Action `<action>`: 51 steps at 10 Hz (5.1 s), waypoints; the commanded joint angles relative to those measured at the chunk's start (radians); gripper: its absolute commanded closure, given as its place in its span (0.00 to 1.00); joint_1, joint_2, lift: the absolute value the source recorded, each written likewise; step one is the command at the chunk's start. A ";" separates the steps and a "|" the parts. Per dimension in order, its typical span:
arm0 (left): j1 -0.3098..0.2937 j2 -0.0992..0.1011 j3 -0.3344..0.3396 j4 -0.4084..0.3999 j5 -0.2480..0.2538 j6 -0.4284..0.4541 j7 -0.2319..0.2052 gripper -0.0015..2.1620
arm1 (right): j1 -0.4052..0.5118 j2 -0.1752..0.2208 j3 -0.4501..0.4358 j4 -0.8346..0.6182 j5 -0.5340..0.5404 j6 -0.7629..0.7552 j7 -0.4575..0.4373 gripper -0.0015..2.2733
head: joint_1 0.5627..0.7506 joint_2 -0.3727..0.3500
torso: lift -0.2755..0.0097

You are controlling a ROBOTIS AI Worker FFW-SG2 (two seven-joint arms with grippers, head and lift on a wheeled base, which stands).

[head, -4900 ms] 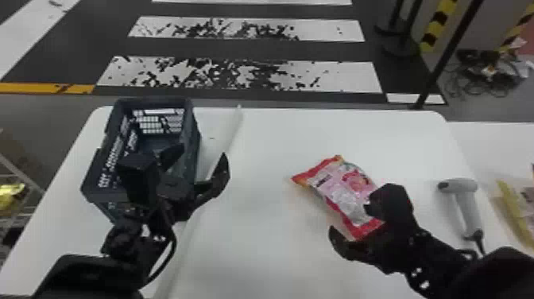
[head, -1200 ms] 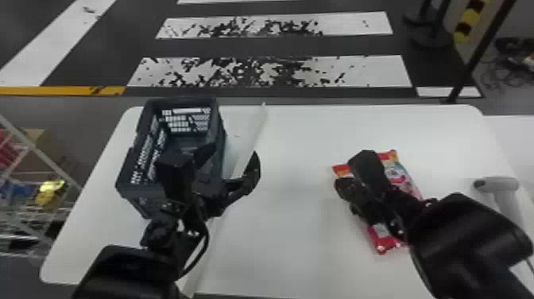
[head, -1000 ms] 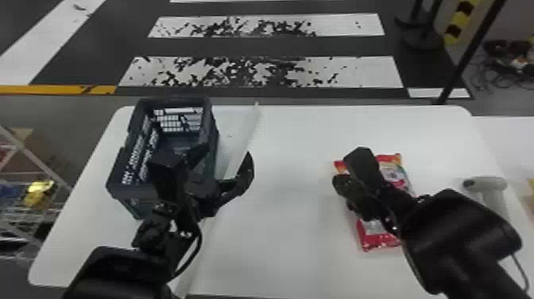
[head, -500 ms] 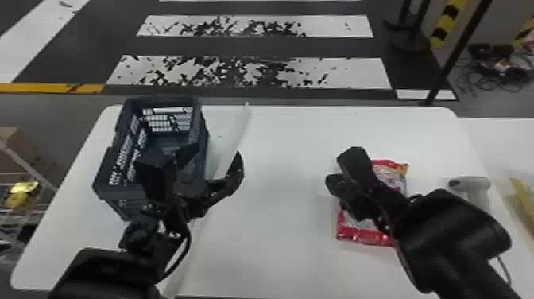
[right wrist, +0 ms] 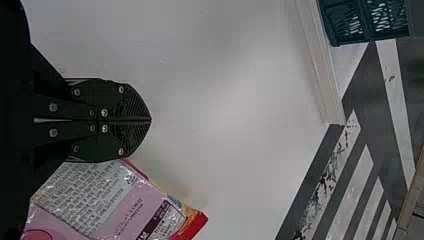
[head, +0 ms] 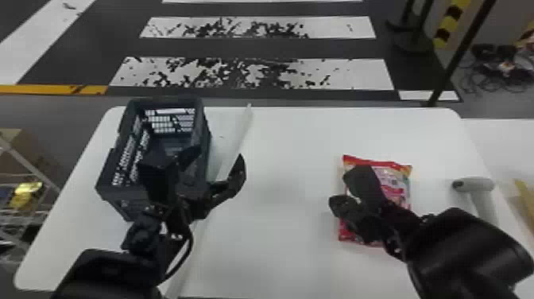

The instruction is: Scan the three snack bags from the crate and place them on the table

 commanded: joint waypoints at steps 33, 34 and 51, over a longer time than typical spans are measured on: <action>-0.008 -0.005 -0.002 0.013 -0.002 0.003 0.004 0.02 | -0.023 -0.087 -0.624 0.155 -0.120 0.218 0.126 0.82 | 0.70 0.05 | 0.75; -0.008 -0.005 -0.002 0.013 -0.002 0.003 0.004 0.02 | -0.025 -0.087 -0.624 0.155 -0.120 0.221 0.125 0.94 | 0.70 0.05 | 0.75; 0.006 0.000 -0.005 0.000 -0.003 0.003 0.004 0.02 | 0.107 -0.028 -0.519 -0.391 -0.158 0.568 0.140 0.99 | 0.70 0.25 | 0.75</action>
